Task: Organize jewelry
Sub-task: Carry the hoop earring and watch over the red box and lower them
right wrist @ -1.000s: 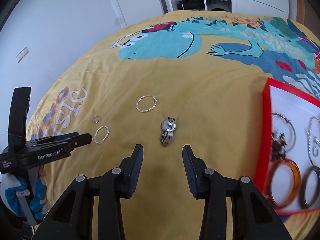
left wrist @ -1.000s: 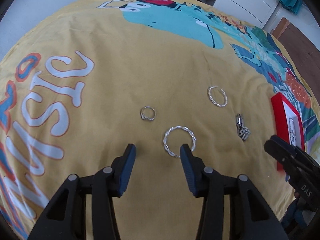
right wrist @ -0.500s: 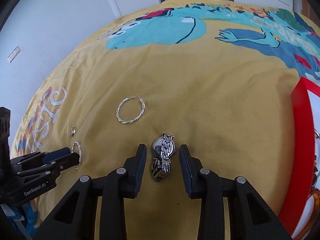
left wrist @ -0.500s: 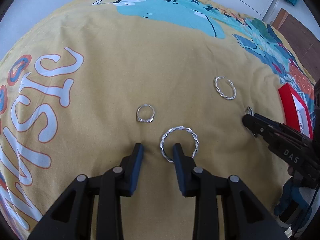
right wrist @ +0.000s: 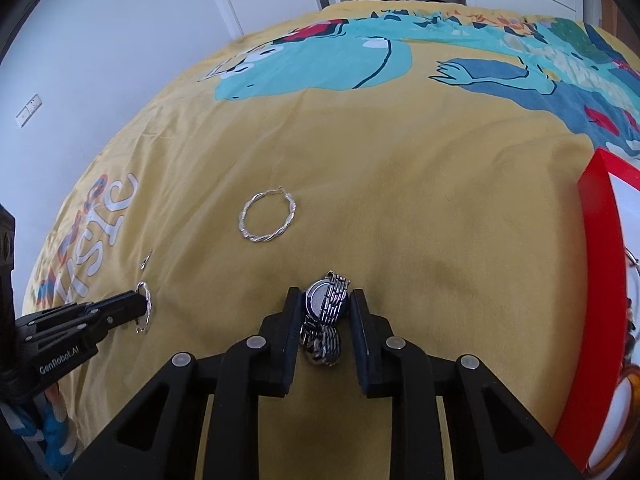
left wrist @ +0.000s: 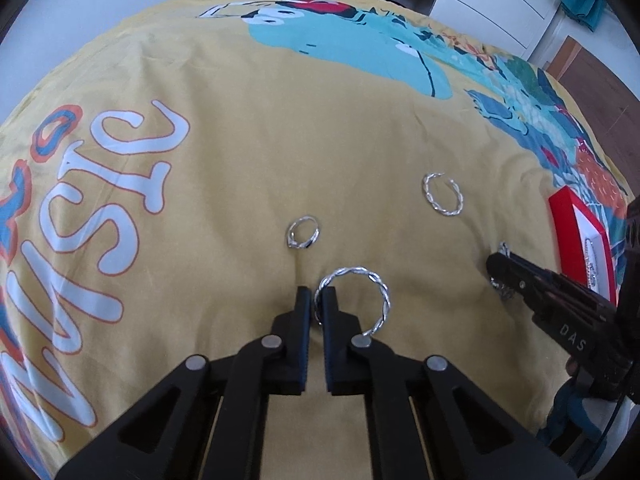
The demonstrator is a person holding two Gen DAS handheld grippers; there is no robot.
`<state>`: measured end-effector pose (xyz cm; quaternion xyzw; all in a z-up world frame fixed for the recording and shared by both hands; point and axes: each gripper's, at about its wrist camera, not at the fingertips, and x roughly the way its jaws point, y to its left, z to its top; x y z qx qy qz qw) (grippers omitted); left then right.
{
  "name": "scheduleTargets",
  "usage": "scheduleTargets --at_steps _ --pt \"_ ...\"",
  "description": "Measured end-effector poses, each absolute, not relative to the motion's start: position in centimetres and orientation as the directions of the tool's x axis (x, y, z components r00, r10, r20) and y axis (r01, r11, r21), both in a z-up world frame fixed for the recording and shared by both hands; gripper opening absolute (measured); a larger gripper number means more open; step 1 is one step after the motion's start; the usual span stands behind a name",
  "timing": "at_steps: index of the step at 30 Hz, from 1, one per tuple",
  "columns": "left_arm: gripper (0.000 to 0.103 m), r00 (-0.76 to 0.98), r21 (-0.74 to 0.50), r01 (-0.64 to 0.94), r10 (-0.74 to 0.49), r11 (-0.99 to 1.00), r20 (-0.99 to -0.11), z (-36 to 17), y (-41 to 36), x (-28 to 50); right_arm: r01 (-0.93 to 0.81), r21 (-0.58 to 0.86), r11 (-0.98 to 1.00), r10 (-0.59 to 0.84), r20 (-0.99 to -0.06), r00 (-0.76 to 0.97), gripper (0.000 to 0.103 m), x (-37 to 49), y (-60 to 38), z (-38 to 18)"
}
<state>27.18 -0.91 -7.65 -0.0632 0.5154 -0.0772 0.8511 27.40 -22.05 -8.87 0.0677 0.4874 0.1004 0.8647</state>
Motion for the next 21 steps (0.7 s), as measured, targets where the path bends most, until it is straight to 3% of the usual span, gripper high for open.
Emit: scheduleTargets --at_steps 21 --pt "0.004 0.496 -0.167 0.108 -0.199 0.98 -0.845 -1.5 -1.3 17.7 -0.135 0.214 0.967 0.252 -0.768 0.588 0.023 14.7 -21.6 0.3"
